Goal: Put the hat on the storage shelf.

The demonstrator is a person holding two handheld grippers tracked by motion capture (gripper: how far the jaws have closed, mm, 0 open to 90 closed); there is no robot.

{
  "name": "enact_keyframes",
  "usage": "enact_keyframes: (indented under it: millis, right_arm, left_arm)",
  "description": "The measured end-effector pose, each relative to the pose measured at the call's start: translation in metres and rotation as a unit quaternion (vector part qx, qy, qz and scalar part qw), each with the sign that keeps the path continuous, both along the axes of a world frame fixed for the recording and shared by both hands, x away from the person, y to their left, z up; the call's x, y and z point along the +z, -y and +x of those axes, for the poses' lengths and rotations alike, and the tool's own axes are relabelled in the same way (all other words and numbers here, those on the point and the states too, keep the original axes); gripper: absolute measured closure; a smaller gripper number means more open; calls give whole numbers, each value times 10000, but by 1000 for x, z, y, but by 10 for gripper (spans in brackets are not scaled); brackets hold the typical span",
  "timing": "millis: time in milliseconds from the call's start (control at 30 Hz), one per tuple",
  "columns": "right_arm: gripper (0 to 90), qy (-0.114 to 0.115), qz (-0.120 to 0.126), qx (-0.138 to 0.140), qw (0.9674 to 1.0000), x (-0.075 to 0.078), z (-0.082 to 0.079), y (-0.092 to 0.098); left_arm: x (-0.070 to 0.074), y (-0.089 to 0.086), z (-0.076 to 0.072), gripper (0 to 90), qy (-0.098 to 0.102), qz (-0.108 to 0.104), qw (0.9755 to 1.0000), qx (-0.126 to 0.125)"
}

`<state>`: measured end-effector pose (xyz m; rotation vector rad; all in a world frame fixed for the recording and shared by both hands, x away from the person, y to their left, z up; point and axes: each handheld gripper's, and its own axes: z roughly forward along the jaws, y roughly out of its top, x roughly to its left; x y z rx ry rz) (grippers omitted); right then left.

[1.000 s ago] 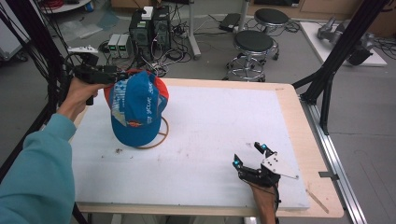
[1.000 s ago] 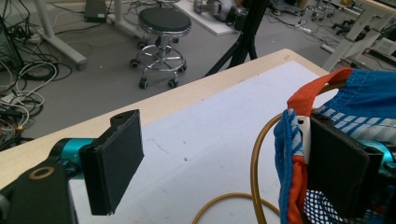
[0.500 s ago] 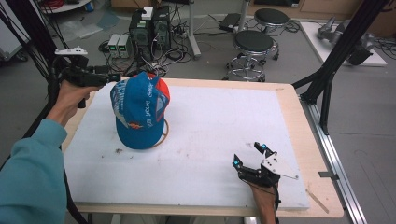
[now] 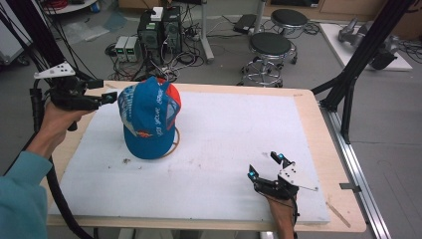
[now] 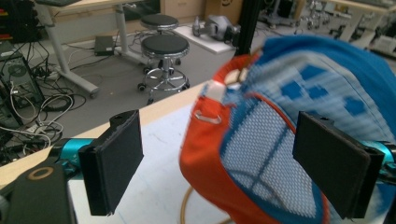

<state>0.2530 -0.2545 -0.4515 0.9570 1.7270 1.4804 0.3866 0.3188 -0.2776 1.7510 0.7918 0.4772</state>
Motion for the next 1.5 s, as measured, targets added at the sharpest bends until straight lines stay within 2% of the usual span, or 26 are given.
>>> enact_keyframes:
  millis: [400,533,733,800,900,933,1167,1333,1500]
  right_arm:
    - [109,-48,41,-33,10000,0,0,0]
    - [108,-65,55,-54,9999,0,0,0]
    - [108,-16,54,-92,9999,0,0,0]
    - [109,-13,53,-92,9999,0,0,1]
    - [108,-19,61,-87,9999,0,0,1]
    - [109,-20,64,-86,9999,0,0,1]
    - [108,-39,81,-87,9999,0,0,1]
    - [109,-42,96,-86,9999,0,0,1]
    - [109,-21,91,-86,9999,0,0,1]
  left_arm:
    - [-19,5,-45,157,94,18,9993,-372]
    - [-32,9,-60,154,98,97,9986,-506]
    - [-56,11,-78,154,70,17,9984,-564]
    - [-66,12,-84,154,84,35,9985,-535]
    - [-83,12,-91,154,70,-82,9988,-476]
    - [-88,13,-94,154,77,-61,9990,-444]
    - [-121,16,-110,155,205,-130,9991,-351]
    - [-137,15,-120,155,320,-246,9990,-181]
    - [-151,15,-127,156,381,-140,9991,-94]
